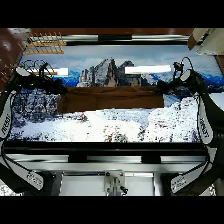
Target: Fold the shirts.
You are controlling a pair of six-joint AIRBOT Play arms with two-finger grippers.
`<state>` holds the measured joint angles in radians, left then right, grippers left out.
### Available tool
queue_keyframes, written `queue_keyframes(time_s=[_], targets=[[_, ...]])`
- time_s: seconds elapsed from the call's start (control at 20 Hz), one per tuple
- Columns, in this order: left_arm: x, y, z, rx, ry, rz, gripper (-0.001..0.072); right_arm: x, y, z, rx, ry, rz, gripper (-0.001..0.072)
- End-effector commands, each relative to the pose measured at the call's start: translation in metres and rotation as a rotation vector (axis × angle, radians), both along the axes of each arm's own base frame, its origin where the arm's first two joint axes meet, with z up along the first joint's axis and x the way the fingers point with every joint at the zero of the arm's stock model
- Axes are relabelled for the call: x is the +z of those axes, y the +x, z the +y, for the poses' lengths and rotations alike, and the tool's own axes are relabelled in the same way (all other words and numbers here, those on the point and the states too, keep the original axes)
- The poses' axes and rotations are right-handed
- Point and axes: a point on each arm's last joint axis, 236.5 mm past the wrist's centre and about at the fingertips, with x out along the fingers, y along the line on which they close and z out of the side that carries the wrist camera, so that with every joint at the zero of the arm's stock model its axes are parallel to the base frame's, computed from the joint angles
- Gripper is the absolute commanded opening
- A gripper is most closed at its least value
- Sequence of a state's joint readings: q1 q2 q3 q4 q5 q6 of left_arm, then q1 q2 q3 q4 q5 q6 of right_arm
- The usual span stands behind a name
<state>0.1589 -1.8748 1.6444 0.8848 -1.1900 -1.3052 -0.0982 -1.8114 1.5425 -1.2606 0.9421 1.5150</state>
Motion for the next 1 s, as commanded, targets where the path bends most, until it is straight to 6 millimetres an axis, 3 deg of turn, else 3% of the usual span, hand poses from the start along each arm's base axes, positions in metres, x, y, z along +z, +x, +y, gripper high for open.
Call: queue_keyframes(time_s=[0.0, 0.05, 0.1, 0.2, 0.3, 0.45, 0.65, 0.85, 0.9, 0.95], targets=[[-0.011, 0.011, 0.001, 0.035, -0.014, 0.002, 0.0287, -0.003, 0.003, 0.001, 0.000, 0.001, 0.001, 0.0487], [-0.008, 0.011, 0.001, 0.030, -0.015, 0.002, 0.0588, 0.005, 0.002, 0.000, 0.036, -0.015, -0.012, 0.0577], [-0.002, 0.008, 0.000, 0.010, -0.022, 0.009, 0.0720, 0.013, 0.001, -0.007, 0.057, -0.043, -0.026, 0.0576], [0.011, 0.000, -0.004, -0.040, -0.036, 0.030, 0.0720, 0.024, -0.002, -0.027, 0.032, -0.075, -0.030, 0.0576], [0.021, -0.009, -0.009, -0.085, -0.046, 0.050, 0.0720, 0.018, -0.007, -0.034, -0.046, 0.027, 0.007, 0.0586], [0.035, -0.019, -0.013, -0.129, -0.052, 0.061, 0.0720, -0.001, -0.008, -0.017, -0.121, 0.277, 0.065, 0.0586], [0.061, -0.021, -0.021, -0.154, -0.038, 0.002, 0.0720, -0.027, -0.017, 0.000, -0.117, 0.363, 0.148, 0.0586], [0.105, -0.020, -0.061, -0.214, -0.134, -0.109, 0.0720, -0.041, -0.029, 0.025, -0.078, 0.382, 0.222, 0.0583], [0.115, -0.017, -0.075, -0.215, -0.165, -0.138, 0.0720, -0.041, -0.033, 0.033, -0.062, 0.386, 0.238, 0.0519], [0.122, -0.012, -0.090, -0.216, -0.187, -0.169, 0.0717, -0.038, -0.036, 0.041, -0.044, 0.404, 0.252, 0.0259]])
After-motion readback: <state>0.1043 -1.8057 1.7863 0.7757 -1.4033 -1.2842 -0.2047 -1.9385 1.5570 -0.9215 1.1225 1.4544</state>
